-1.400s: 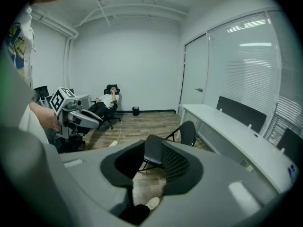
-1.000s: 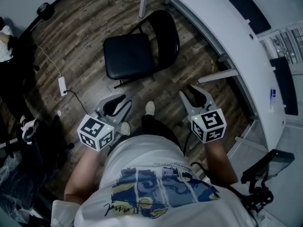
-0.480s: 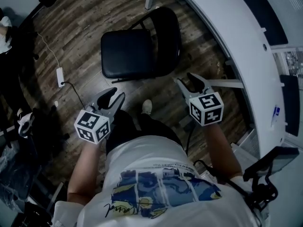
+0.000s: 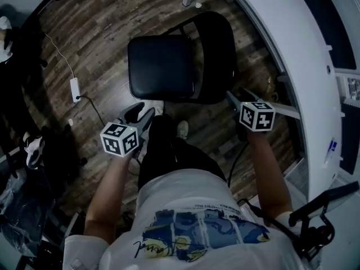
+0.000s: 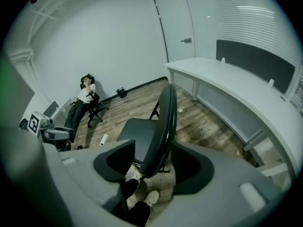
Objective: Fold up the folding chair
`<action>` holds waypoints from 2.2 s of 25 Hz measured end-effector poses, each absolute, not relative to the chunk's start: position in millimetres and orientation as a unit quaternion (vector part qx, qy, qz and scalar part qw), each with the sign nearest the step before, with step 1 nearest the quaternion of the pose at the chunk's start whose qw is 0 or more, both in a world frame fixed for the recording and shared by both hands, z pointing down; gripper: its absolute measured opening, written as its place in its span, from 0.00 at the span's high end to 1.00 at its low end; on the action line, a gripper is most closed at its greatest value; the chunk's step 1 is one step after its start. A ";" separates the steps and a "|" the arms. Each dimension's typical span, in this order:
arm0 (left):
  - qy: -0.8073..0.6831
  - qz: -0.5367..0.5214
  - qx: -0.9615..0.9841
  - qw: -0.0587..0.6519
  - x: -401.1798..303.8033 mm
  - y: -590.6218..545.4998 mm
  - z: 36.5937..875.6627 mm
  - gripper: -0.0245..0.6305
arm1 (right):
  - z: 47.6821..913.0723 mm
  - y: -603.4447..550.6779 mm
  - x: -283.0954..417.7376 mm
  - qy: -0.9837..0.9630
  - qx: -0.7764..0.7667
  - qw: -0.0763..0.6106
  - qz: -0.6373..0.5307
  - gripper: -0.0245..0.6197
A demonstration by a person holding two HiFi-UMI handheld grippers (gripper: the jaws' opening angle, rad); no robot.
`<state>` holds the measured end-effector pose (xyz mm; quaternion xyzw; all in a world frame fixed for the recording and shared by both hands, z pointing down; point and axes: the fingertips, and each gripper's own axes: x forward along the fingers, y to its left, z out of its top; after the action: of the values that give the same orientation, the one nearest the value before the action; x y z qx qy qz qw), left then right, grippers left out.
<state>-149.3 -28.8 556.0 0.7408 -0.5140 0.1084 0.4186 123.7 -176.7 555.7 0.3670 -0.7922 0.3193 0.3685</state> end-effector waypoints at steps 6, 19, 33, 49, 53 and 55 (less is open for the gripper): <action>-0.520 0.128 0.716 0.448 -201.6 -55.1 623.2 0.63 | 584.6 -203.5 120.3 -0.766 0.382 0.389 0.341 0.61; -0.503 0.177 0.664 0.525 -274.1 -78.2 799.3 0.53 | 622.4 -219.0 109.0 -0.753 0.384 0.391 0.365 0.61; -0.498 0.117 0.606 0.609 -304.1 -78.6 935.3 0.36 | 640.7 -222.7 96.4 -0.744 0.416 0.387 0.351 0.62; -0.348 -0.028 0.655 0.670 -261.1 -104.6 978.0 0.30 | 622.7 -226.2 92.7 -0.758 0.428 0.360 0.335 0.68; -0.322 -0.019 0.665 0.674 -256.4 -105.6 977.8 0.33 | 622.4 -225.7 90.4 -0.759 0.429 0.349 0.345 0.71; -0.321 -0.019 0.667 0.673 -254.7 -104.6 977.6 0.34 | 623.1 -227.1 91.6 -0.757 0.430 0.347 0.349 0.71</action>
<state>-254.7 -104.6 977.6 0.6665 -0.3208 -0.0188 0.6727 91.6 -227.1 623.1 0.4299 -0.7572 0.3488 0.3466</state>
